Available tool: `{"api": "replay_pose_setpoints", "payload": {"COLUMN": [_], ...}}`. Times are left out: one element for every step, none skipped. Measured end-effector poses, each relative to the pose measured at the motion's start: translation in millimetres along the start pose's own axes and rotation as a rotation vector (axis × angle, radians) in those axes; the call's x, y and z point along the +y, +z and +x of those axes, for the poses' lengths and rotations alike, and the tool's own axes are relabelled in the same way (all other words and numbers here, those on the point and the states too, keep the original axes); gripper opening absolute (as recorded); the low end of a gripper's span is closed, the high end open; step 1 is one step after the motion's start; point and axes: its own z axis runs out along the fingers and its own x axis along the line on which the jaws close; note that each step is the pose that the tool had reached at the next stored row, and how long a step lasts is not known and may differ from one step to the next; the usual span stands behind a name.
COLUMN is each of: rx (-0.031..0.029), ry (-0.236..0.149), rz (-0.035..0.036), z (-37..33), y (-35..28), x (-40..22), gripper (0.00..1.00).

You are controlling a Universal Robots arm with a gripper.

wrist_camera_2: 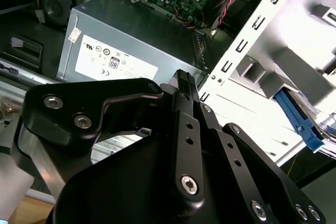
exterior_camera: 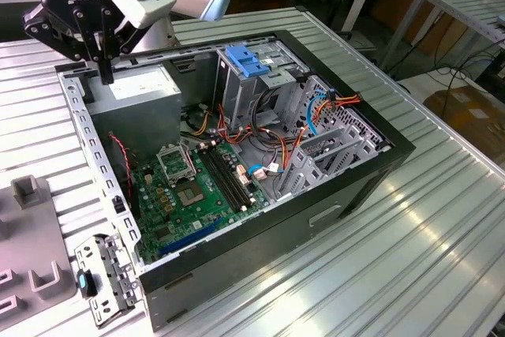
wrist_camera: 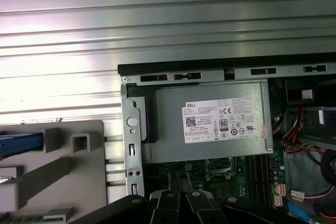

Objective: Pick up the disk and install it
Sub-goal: 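Reach for the disk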

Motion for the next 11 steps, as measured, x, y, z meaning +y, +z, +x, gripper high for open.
{"api": "replay_pose_setpoints", "payload": {"rx": [0.0, 0.0, 0.0001, 0.0, 0.0, 0.0, 0.0, 0.0, 0.0, 0.0001, 0.0001], "ry": [0.0, 0.0, 0.0, 0.0, 0.0, 0.0, 0.0, 0.0, 0.0, 0.0, 0.0], "rz": [-0.0001, 0.0, 0.0, -0.0001, -0.0001, -0.0001, -0.0001, -0.0001, -0.0001, -0.0001, -0.0002], "z": [0.7, 1.7, 2.4, 3.5, 4.5, 5.1, 6.0, 6.7, 7.8, 9.0, 9.7], "y": [0.0, 0.0, -0.1, 0.0, 0.0, 0.0, 0.0, -0.1, -0.1, -0.1, -0.1], "x": [0.0, -0.1, -0.2, -0.3, -0.3, -0.4, -0.4, -0.5, -0.6, -0.7, -0.7], "gripper": [0.11, 0.11, 0.11, 0.11, 0.11, 0.11, 0.11, 0.11, 0.11, 0.11, 0.11]}}
